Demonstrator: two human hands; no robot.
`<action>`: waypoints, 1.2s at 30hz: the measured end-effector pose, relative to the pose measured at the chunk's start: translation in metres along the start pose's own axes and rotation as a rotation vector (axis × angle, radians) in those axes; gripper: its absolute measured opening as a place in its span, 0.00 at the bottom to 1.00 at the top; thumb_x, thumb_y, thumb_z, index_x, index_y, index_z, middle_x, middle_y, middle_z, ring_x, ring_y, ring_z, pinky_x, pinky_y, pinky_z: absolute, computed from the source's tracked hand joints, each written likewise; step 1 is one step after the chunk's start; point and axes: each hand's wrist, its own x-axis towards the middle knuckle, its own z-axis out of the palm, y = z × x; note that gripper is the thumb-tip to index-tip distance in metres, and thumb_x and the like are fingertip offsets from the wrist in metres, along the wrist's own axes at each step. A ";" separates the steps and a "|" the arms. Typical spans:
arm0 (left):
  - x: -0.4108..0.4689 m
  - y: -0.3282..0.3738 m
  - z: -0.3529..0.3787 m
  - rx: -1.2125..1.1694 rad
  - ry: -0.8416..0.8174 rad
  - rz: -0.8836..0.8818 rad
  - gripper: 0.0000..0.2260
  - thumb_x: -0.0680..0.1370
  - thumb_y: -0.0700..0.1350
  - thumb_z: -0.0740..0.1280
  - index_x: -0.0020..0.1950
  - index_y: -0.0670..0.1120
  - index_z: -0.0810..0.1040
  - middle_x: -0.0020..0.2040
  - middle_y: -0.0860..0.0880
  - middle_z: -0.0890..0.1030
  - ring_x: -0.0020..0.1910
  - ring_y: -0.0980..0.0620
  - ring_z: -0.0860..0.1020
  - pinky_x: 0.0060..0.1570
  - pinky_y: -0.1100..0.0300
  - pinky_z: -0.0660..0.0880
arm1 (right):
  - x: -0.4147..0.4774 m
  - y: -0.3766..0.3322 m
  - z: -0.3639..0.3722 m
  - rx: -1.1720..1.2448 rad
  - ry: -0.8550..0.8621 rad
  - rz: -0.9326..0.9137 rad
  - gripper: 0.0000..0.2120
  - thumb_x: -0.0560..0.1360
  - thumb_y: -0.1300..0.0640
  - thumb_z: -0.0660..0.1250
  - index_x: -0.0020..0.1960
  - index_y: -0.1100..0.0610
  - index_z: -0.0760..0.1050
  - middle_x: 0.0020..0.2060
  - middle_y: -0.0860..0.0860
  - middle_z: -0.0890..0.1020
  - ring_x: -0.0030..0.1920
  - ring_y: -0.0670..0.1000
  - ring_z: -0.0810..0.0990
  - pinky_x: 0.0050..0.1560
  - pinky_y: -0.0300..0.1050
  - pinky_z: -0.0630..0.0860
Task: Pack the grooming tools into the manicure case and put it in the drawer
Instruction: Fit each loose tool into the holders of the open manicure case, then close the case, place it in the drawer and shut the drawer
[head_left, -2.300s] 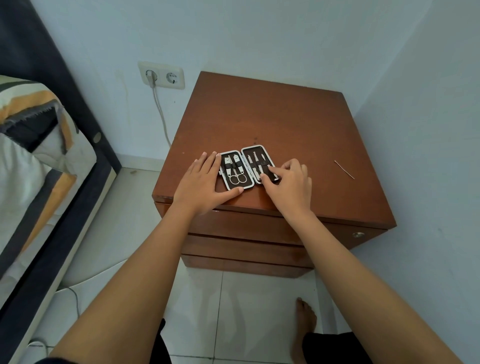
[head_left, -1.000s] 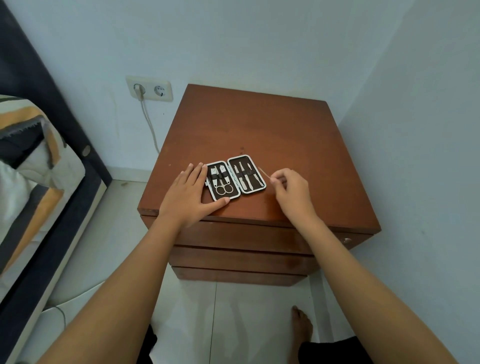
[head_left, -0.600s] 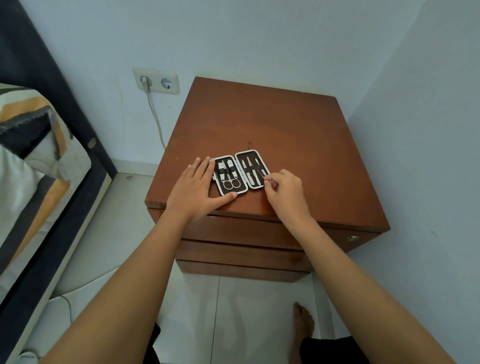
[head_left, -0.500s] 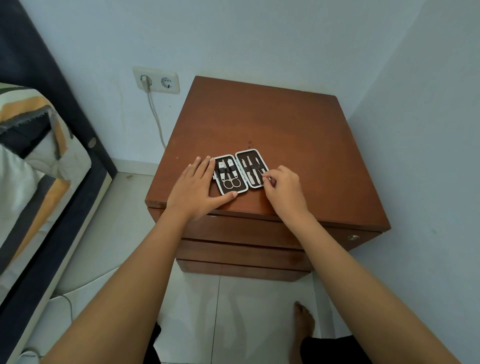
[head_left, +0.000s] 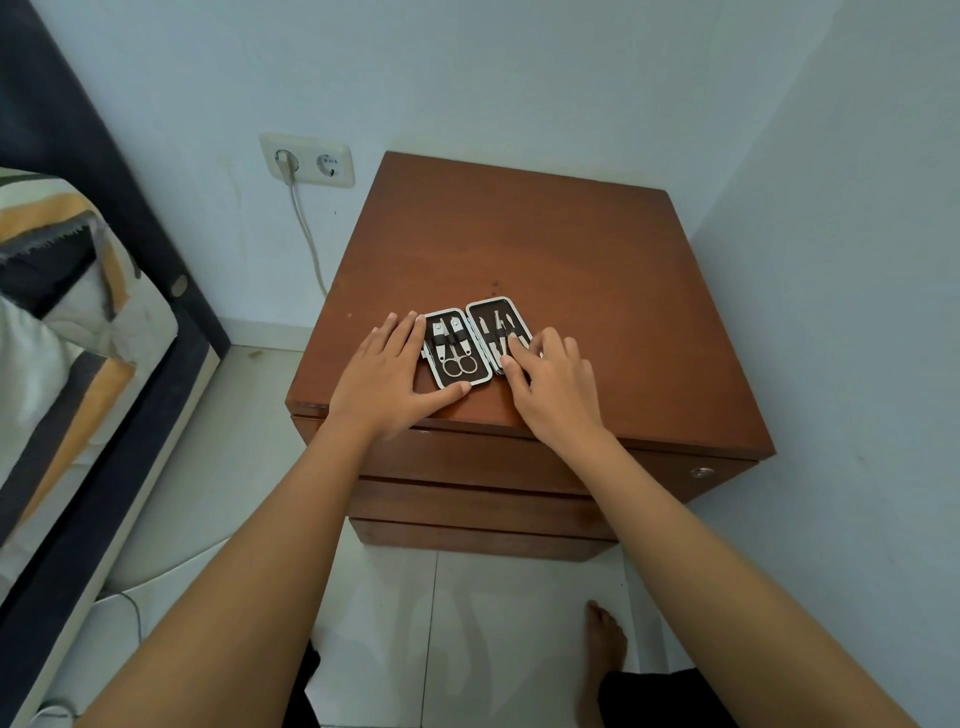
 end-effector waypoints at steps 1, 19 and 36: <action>0.000 0.000 0.000 -0.002 -0.001 -0.001 0.48 0.66 0.76 0.45 0.77 0.46 0.47 0.78 0.49 0.51 0.77 0.50 0.46 0.74 0.54 0.44 | -0.003 0.001 -0.001 0.005 0.014 -0.008 0.17 0.79 0.49 0.55 0.64 0.54 0.72 0.49 0.52 0.74 0.49 0.54 0.71 0.41 0.46 0.65; 0.000 0.003 -0.006 -0.174 0.036 -0.039 0.48 0.66 0.74 0.58 0.77 0.47 0.52 0.78 0.52 0.54 0.76 0.53 0.48 0.73 0.55 0.46 | 0.003 0.013 -0.008 0.400 0.033 0.256 0.13 0.76 0.56 0.62 0.58 0.59 0.78 0.47 0.51 0.70 0.52 0.53 0.74 0.54 0.46 0.73; -0.039 0.039 0.000 -0.517 0.269 -0.101 0.34 0.64 0.64 0.72 0.63 0.46 0.75 0.48 0.52 0.71 0.50 0.53 0.71 0.51 0.51 0.74 | 0.025 0.011 -0.044 0.456 -0.008 0.149 0.06 0.76 0.65 0.61 0.48 0.60 0.76 0.47 0.50 0.70 0.46 0.46 0.72 0.51 0.39 0.71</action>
